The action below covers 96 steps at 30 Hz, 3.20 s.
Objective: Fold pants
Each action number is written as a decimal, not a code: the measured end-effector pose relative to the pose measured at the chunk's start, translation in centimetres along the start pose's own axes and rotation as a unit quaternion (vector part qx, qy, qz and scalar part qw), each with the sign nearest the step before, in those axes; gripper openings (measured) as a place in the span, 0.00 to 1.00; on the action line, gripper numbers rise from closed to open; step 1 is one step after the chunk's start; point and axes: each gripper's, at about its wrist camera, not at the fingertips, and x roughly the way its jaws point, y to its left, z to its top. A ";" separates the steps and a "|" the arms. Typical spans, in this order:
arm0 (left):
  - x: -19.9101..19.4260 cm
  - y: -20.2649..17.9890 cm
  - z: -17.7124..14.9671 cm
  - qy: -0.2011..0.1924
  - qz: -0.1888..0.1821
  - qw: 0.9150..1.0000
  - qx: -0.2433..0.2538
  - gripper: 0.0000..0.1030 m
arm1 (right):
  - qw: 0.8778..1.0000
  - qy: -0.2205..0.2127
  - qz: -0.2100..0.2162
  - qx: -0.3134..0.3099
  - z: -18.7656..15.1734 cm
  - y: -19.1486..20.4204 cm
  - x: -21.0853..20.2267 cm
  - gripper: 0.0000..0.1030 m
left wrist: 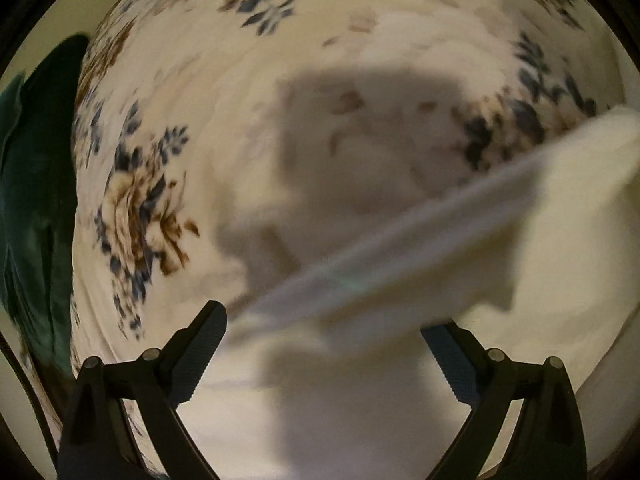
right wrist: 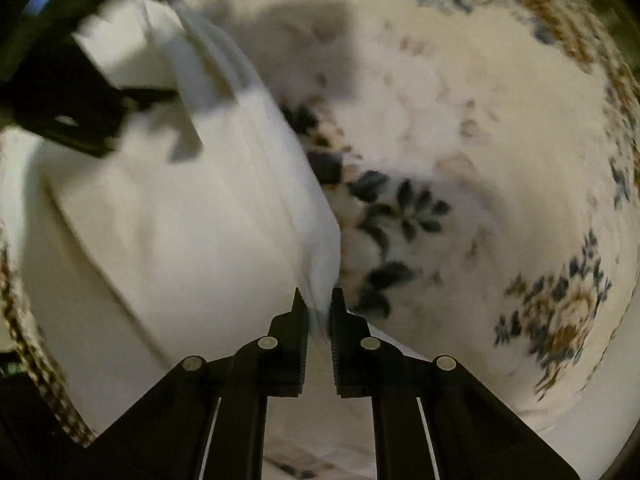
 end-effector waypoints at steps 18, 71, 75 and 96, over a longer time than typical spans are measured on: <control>-7.0 -0.2 -5.3 -0.074 -0.160 0.976 -0.126 0.10 | 0.984 -0.080 0.038 0.151 -6.3 4.4 -7.5 0.09; -6.4 -16.3 -30.3 0.030 -0.162 0.899 -0.406 0.89 | 0.946 0.040 0.102 0.306 -24.5 23.0 -2.8 1.00; -7.2 -14.4 -31.9 0.025 -0.145 0.894 -0.424 0.89 | 0.948 0.030 0.057 0.312 -24.9 22.2 -5.0 1.00; -2.0 -7.6 -20.8 0.048 -0.041 0.897 -0.437 0.89 | 0.893 0.024 -0.038 0.447 -14.7 4.2 0.7 0.57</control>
